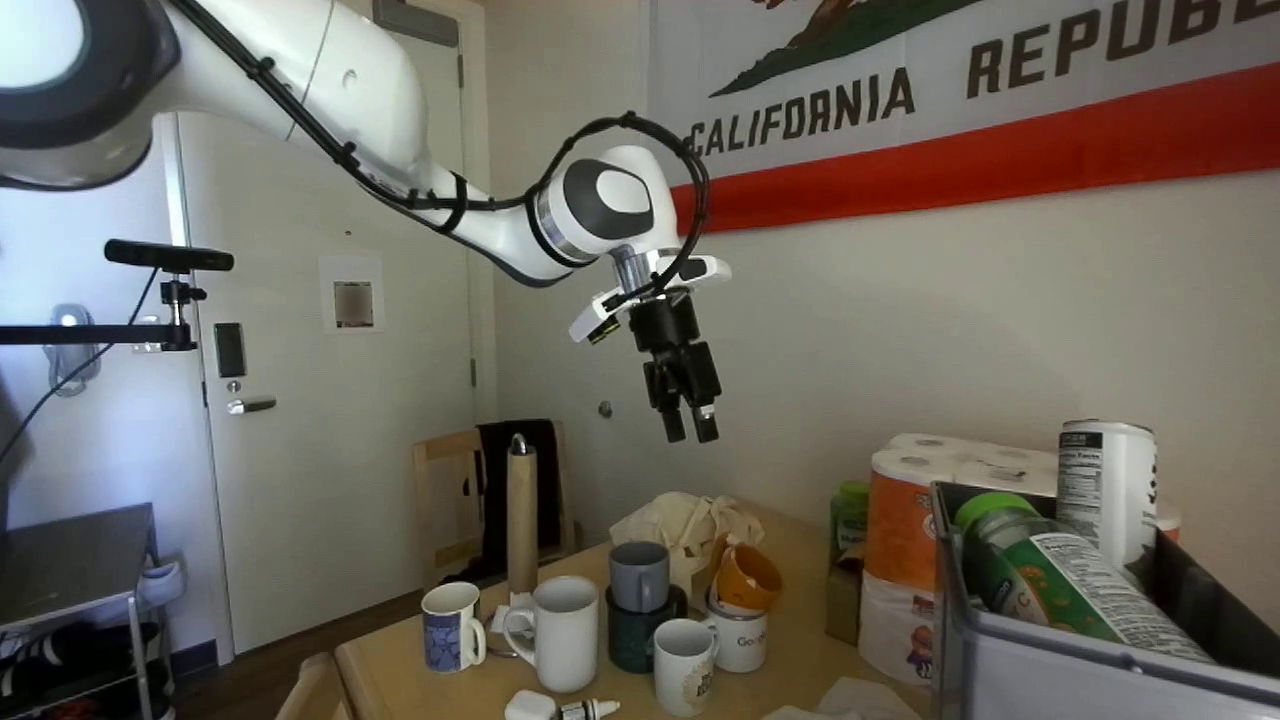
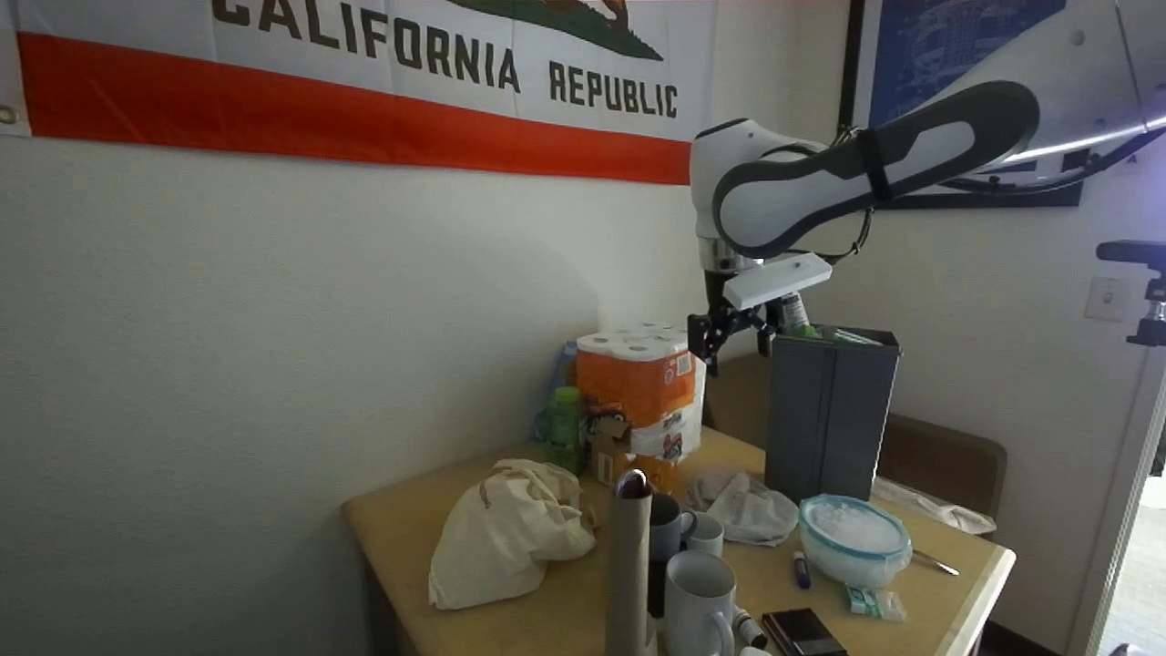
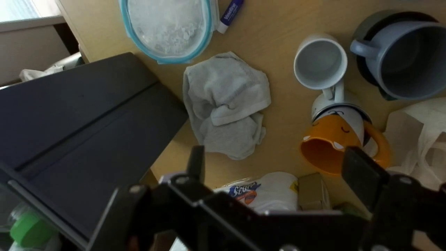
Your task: Use the towel to wipe in a mug
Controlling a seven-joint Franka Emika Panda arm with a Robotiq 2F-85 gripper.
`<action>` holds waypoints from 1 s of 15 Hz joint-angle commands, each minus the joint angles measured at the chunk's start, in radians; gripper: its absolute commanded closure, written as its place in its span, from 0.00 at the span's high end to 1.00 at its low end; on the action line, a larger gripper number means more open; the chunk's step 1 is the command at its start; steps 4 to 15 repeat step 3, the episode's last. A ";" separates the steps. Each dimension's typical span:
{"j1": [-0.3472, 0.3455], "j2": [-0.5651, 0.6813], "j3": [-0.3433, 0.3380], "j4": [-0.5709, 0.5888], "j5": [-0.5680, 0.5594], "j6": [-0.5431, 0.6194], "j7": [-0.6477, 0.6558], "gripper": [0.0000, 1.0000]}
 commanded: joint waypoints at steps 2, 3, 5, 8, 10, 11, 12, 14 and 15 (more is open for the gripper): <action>-0.024 -0.088 0.026 -0.134 -0.006 0.010 -0.025 1.00; -0.026 -0.093 0.029 -0.149 -0.006 0.016 -0.030 1.00; -0.026 -0.093 0.029 -0.149 -0.006 0.016 -0.030 1.00; -0.026 -0.093 0.029 -0.149 -0.006 0.016 -0.030 1.00; -0.026 -0.093 0.029 -0.149 -0.006 0.016 -0.030 1.00; -0.026 -0.093 0.029 -0.149 -0.006 0.016 -0.030 1.00; -0.026 -0.093 0.029 -0.149 -0.006 0.016 -0.030 1.00; -0.026 -0.093 0.029 -0.149 -0.006 0.016 -0.030 1.00; -0.026 -0.093 0.029 -0.149 -0.006 0.016 -0.030 1.00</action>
